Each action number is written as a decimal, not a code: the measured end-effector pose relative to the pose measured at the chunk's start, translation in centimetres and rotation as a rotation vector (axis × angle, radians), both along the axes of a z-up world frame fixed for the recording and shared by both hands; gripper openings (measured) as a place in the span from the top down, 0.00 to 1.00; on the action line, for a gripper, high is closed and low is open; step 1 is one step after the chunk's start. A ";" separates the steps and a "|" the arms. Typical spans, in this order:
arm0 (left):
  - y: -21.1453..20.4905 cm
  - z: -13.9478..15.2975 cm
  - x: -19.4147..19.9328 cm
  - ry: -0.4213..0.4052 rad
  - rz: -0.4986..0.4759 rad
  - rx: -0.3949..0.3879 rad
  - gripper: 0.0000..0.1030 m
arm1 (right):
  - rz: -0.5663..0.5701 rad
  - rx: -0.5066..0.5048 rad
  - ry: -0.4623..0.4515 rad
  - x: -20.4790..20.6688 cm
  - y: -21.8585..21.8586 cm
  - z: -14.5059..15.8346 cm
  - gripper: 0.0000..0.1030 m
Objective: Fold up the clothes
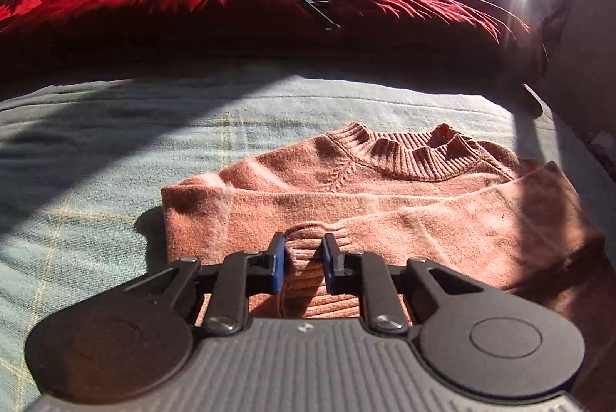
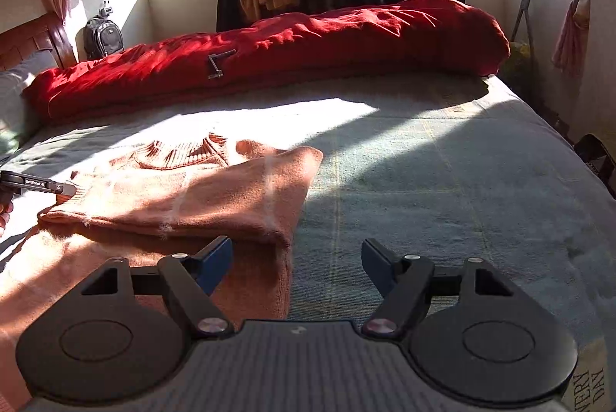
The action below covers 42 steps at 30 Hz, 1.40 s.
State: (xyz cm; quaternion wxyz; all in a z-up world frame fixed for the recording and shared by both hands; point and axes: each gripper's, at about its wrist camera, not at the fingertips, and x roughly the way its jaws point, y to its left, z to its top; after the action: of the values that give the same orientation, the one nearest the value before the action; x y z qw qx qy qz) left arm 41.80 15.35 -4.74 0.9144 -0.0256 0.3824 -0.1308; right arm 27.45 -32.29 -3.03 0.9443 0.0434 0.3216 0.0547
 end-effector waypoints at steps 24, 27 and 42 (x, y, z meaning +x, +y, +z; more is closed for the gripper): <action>-6.0 2.0 -0.7 -0.026 -0.200 -0.048 0.66 | 0.132 0.052 0.068 15.9 1.4 -2.1 0.82; -7.3 -0.4 -0.4 0.035 -0.231 -0.058 0.65 | 0.117 0.008 0.126 18.0 1.4 -4.7 0.83; -8.1 -2.8 -0.3 0.088 -0.230 -0.029 0.54 | 0.094 -0.063 0.145 19.8 0.9 -5.7 0.85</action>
State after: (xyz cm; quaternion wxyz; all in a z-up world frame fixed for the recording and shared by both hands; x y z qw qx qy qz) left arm 41.47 7.27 -7.57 0.8751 -0.0005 0.4206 -0.2392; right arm 47.20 -31.37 -8.72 0.9158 0.0025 0.3925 0.0853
